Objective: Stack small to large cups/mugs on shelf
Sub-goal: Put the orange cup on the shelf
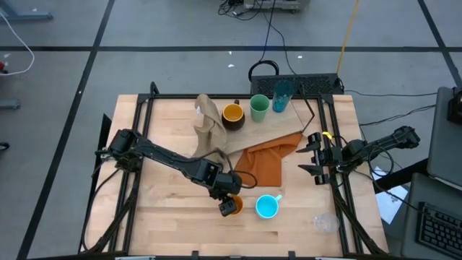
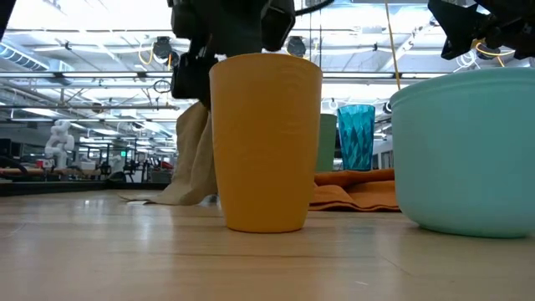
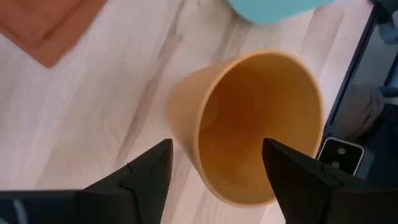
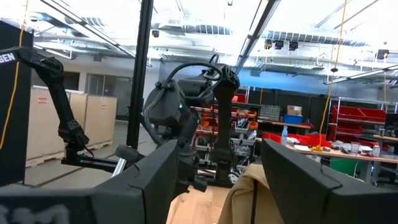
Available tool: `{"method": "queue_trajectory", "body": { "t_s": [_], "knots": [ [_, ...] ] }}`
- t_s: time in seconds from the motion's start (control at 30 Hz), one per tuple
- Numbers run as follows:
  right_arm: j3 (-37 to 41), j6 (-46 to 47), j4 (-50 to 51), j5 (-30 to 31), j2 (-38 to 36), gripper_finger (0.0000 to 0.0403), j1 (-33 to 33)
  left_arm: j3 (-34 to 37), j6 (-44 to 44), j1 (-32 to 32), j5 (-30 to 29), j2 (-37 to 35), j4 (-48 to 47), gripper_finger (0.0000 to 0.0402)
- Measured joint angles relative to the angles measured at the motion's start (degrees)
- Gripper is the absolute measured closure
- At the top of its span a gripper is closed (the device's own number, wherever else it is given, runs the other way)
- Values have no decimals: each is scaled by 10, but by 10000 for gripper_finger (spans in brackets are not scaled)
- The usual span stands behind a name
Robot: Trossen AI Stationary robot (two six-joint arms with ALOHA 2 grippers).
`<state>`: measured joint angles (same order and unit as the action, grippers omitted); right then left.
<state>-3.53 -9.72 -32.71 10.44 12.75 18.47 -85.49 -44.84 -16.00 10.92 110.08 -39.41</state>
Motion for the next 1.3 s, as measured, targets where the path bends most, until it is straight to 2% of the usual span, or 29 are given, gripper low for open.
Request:
{"method": "queue_trajectory", "body": {
  "t_s": [0.53,0.63,0.8,1.03,1.3],
  "knots": [
    [0,-2,0,0,0,183,0,0,14,16,13,4,-2,154],
    [0,-2,0,0,0,183,0,0,20,18,17,4,-4,164],
    [0,-7,0,0,0,183,0,0,29,21,28,4,-4,228],
    [0,-19,0,0,0,183,0,0,71,30,61,11,-5,384],
    [0,-19,-5,0,0,183,0,0,78,52,74,21,-11,397]
  ]
}}
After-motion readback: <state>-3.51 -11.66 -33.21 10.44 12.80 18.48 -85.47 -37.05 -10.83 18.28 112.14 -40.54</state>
